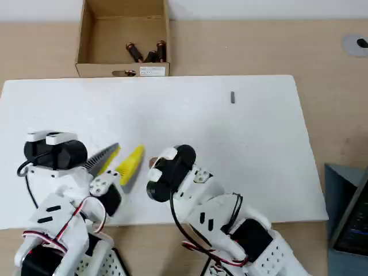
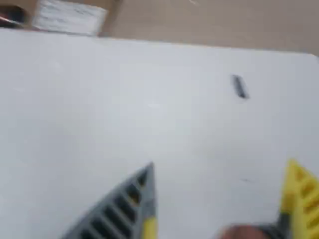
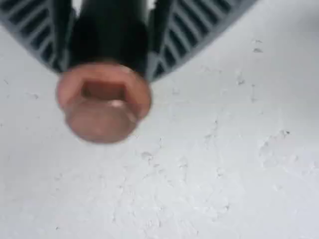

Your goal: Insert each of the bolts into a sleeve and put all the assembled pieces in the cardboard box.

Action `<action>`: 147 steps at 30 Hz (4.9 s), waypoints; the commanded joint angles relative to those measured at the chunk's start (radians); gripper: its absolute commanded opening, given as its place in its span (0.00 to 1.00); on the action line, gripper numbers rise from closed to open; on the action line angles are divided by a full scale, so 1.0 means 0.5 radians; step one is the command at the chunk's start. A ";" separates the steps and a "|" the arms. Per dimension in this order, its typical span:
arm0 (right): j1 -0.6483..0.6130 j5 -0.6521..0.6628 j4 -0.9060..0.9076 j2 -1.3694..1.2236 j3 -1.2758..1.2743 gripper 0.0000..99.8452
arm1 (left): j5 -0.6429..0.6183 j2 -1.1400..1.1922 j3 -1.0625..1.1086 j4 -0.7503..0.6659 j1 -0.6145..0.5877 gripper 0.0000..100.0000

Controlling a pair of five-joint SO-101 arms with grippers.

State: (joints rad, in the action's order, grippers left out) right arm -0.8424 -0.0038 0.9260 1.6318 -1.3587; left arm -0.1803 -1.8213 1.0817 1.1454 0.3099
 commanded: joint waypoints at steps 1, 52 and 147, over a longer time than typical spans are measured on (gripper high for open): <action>0.005 0.003 -0.064 0.035 0.008 0.01 | 0.129 -0.005 -0.083 -0.009 -0.169 0.04; 0.735 0.015 -0.927 -3.804 3.233 0.01 | 0.654 -0.008 1.154 -0.236 -0.957 0.00; 1.220 -0.104 1.728 -4.350 5.992 0.01 | 0.654 -0.008 1.154 -0.236 -0.951 0.00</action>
State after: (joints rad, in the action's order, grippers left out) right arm -0.2516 -0.0483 1.7668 -0.6713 1.6256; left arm 0.1404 -1.8167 1.6632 1.0426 -0.1626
